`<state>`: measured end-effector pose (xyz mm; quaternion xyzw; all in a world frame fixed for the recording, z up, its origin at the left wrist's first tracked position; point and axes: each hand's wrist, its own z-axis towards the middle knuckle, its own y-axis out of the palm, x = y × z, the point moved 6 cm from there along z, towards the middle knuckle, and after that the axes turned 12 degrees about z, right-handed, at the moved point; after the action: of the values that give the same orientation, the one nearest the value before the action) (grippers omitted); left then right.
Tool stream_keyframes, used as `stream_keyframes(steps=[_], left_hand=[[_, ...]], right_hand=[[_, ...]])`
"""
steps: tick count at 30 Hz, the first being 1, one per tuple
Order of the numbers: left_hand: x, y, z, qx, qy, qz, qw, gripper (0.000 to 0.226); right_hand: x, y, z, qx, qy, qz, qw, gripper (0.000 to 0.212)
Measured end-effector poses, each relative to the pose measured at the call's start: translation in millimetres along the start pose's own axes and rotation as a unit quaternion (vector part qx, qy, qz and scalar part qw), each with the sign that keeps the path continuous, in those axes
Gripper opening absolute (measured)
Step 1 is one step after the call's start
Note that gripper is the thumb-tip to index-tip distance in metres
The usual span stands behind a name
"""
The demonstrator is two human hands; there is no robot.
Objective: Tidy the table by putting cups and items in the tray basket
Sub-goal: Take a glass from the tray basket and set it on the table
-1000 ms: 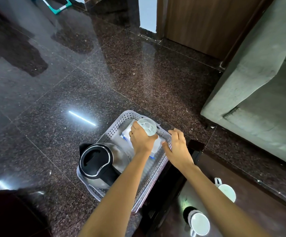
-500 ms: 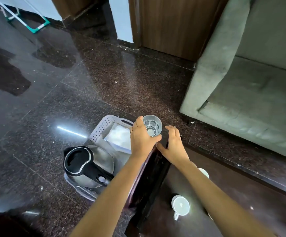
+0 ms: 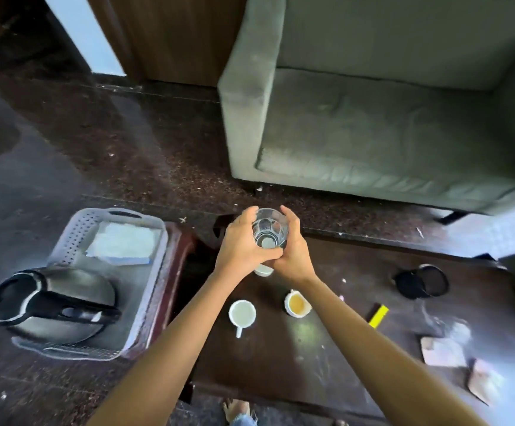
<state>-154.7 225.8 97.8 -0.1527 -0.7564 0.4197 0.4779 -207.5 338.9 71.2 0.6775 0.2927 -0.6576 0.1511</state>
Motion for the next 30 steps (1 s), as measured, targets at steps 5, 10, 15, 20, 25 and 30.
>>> stream_keyframes(steps=[5, 10, 15, 20, 25, 30], left_hand=[[46, 59, -30, -0.077, 0.041, 0.002, 0.996, 0.106], [65, 119, -58, -0.172, 0.048, -0.018, 0.984, 0.110], [56, 166, -81, -0.151, -0.003, -0.041, 0.988, 0.072], [41, 213, -107, -0.172, -0.018, -0.018, 0.985, 0.055], [27, 247, -124, -0.193, -0.051, -0.031, 0.979, 0.056], [21, 264, -129, -0.192, -0.059, -0.030, 0.979, 0.057]], right_hand=[[23, -61, -52, 0.071, 0.029, -0.016, 0.997, 0.079], [63, -108, -98, 0.120, 0.063, -0.014, 0.991, 0.070], [117, -140, -139, 0.154, 0.108, -0.003, 0.982, 0.076], [165, -154, -172, 0.150, 0.155, -0.001, 0.977, 0.075], [202, -151, -196, 0.120, 0.185, -0.012, 0.975, 0.076], [232, -143, -205, 0.097, 0.202, -0.020, 0.974, 0.082]])
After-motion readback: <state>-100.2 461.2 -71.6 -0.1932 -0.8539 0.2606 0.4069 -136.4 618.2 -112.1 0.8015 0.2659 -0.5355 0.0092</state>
